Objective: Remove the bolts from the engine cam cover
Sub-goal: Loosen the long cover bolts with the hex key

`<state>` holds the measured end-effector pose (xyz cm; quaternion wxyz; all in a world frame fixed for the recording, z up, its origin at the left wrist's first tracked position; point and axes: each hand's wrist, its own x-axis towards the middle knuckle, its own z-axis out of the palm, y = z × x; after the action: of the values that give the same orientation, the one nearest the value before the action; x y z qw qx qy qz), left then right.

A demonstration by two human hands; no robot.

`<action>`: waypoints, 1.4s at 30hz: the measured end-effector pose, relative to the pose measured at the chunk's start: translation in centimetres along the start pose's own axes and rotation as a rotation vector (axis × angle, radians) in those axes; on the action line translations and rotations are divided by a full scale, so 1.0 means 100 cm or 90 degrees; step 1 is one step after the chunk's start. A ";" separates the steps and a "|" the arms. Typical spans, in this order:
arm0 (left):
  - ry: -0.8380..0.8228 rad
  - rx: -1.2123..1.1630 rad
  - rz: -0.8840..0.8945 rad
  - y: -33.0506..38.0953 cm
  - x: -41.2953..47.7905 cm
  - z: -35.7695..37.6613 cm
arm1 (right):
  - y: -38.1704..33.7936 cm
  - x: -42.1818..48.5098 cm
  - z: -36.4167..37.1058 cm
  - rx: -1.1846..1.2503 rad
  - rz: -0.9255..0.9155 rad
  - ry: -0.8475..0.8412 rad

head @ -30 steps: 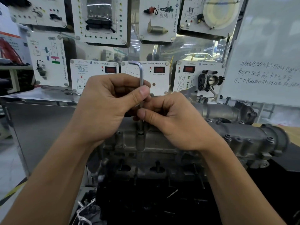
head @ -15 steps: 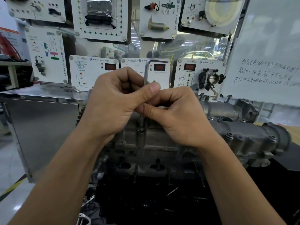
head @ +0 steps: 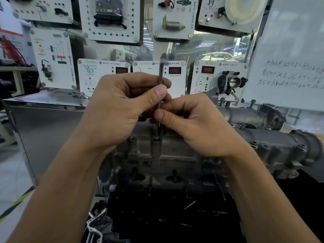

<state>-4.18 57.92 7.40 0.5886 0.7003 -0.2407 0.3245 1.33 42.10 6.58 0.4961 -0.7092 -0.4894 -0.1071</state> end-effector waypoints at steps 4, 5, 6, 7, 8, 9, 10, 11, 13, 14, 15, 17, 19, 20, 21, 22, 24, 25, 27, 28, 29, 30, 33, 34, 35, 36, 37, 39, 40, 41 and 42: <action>0.047 -0.028 0.018 0.000 0.000 0.005 | 0.000 0.000 0.004 0.052 -0.016 0.037; 0.062 -0.040 0.018 -0.001 0.000 0.006 | 0.000 0.001 0.004 0.060 -0.015 0.059; 0.075 -0.052 0.017 -0.002 0.001 0.007 | 0.001 0.001 0.004 0.063 -0.015 0.081; 0.087 -0.061 0.016 -0.003 0.001 0.008 | 0.001 0.001 0.004 0.066 -0.017 0.098; 0.099 -0.069 0.015 -0.003 0.001 0.008 | 0.001 0.001 0.004 0.068 -0.016 0.106; 0.111 -0.075 0.015 -0.004 0.002 0.009 | 0.001 0.001 0.004 0.069 -0.012 0.106; 0.121 -0.080 0.015 -0.004 0.002 0.010 | 0.000 0.001 0.005 0.069 -0.011 0.102; 0.128 -0.082 0.015 -0.005 0.002 0.012 | 0.000 0.001 0.005 0.067 -0.011 0.098; 0.132 -0.083 0.010 -0.006 0.001 0.014 | 0.000 0.001 0.005 0.062 -0.009 0.092; 0.130 -0.085 0.005 -0.006 0.001 0.015 | 0.000 0.001 0.005 0.058 -0.008 0.090; 0.123 -0.088 -0.001 -0.006 0.001 0.014 | 0.000 0.001 0.004 0.052 -0.008 0.087; 0.085 -0.091 -0.006 -0.005 0.002 0.010 | 0.000 0.002 0.004 0.038 -0.006 0.085; 0.029 -0.084 -0.007 -0.003 0.002 0.005 | 0.001 0.002 0.003 0.022 -0.004 0.080; 0.003 -0.080 -0.008 -0.002 0.002 0.002 | 0.000 0.002 0.002 0.016 0.000 0.072; -0.017 -0.075 -0.007 -0.002 0.002 0.000 | 0.000 0.002 0.002 0.012 0.005 0.062; -0.033 -0.069 -0.004 -0.002 0.001 -0.001 | -0.001 0.002 0.002 0.010 0.010 0.053; -0.044 -0.059 0.006 -0.002 0.000 -0.002 | -0.002 0.002 0.001 0.003 0.014 0.035; -0.039 -0.056 0.012 -0.003 0.000 -0.001 | -0.002 0.002 0.001 -0.001 0.015 0.026; -0.013 -0.049 0.026 -0.004 0.000 0.001 | -0.002 0.002 0.000 -0.004 0.019 0.011; 0.003 -0.047 0.035 -0.005 0.000 0.003 | -0.002 0.001 0.000 -0.001 0.020 0.006; 0.018 -0.046 0.046 -0.005 0.000 0.005 | -0.002 0.001 -0.001 0.002 0.021 0.004; 0.034 -0.044 0.059 -0.005 0.000 0.006 | -0.002 0.001 -0.001 0.006 0.021 0.004; 0.071 -0.024 0.096 -0.003 0.001 0.009 | -0.003 0.001 0.002 0.019 -0.001 0.013; 0.082 -0.023 0.102 -0.003 0.001 0.010 | -0.004 0.001 0.003 0.023 -0.013 0.021; 0.092 -0.026 0.105 -0.003 0.001 0.011 | -0.004 0.001 0.004 0.027 -0.024 0.032; 0.102 -0.029 0.109 -0.004 0.001 0.012 | -0.004 0.002 0.005 0.031 -0.029 0.045; 0.112 -0.029 0.113 -0.005 0.001 0.014 | -0.003 0.002 0.006 0.034 -0.030 0.058; 0.136 -0.030 0.114 -0.006 0.002 0.017 | -0.001 0.003 0.006 0.044 -0.031 0.077; 0.145 -0.032 0.110 -0.006 0.002 0.018 | 0.000 0.002 0.006 0.050 -0.033 0.082; 0.145 -0.034 0.105 -0.007 0.002 0.018 | 0.000 0.002 0.005 0.054 -0.033 0.082; 0.135 -0.036 0.100 -0.007 0.003 0.018 | 0.001 0.002 0.005 0.053 -0.030 0.075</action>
<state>-3.21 56.33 6.96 0.6032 0.6241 -0.2402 0.4346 1.36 42.61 6.45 0.5504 -0.6687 -0.4798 -0.1401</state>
